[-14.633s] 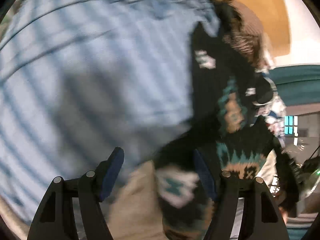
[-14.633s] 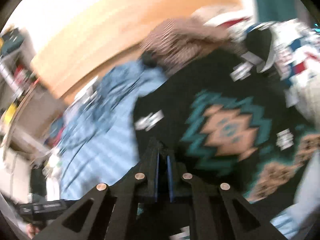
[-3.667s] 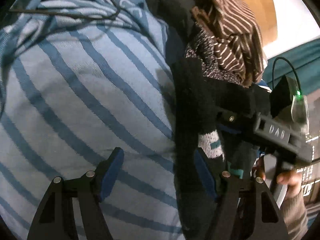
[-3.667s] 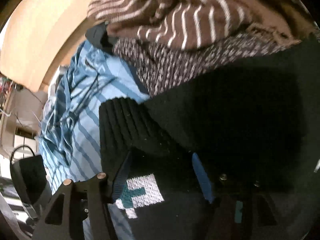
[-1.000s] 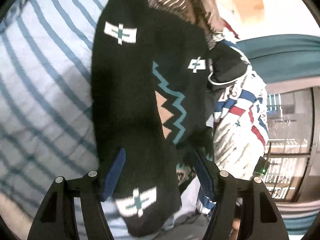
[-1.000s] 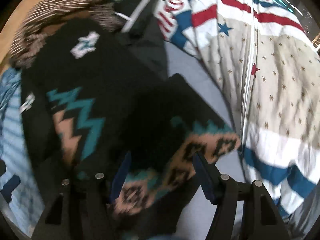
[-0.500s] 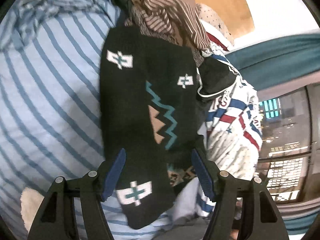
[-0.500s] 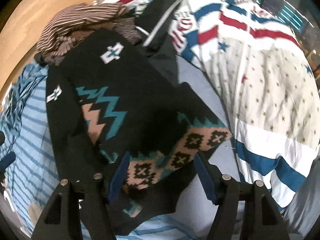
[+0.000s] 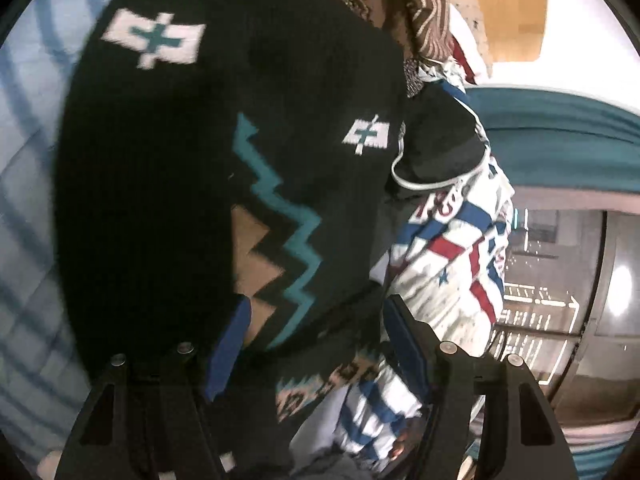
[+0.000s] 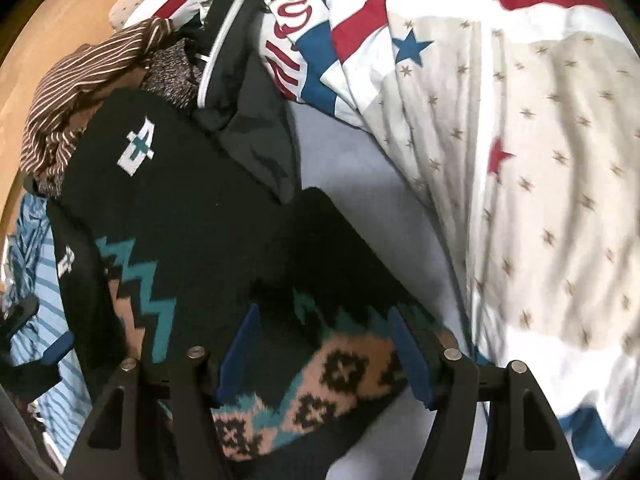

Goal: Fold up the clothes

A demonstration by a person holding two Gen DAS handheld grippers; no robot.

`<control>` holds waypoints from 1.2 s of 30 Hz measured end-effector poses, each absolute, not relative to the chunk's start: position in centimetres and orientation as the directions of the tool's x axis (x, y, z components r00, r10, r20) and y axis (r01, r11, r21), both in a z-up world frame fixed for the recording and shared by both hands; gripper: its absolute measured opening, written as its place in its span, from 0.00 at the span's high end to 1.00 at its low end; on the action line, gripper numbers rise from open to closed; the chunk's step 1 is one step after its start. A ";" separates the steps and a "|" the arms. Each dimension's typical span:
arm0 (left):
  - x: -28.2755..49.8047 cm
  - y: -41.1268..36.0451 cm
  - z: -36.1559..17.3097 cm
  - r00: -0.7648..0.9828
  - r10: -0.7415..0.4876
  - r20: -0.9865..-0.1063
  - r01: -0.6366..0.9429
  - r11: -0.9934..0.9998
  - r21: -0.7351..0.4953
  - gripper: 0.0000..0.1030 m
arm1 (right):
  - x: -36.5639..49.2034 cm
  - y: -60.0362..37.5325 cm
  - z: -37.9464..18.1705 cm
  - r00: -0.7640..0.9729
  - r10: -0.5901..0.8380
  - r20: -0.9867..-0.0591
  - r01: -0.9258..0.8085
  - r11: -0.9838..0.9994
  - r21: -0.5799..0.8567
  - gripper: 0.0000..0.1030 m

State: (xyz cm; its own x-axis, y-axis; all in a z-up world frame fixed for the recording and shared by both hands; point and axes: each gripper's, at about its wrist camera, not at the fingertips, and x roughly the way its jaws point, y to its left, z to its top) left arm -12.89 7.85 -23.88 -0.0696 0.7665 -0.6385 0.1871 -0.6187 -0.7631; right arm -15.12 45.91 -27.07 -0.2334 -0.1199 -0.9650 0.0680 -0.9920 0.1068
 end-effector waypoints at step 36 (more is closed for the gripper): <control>-14.4 10.7 -24.2 0.027 0.768 -0.640 0.114 -0.639 -0.761 0.33 | -7.7 36.3 -23.3 -0.171 -0.281 -0.944 0.479 -0.861 0.169 0.79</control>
State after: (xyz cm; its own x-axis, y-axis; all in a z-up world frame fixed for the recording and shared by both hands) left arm -14.42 10.69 -24.22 0.0265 0.7678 -0.6402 0.1137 -0.6385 -0.7611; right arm -7.66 36.28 -23.29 -0.1712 -0.2808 -0.9444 0.4789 -0.8614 0.1693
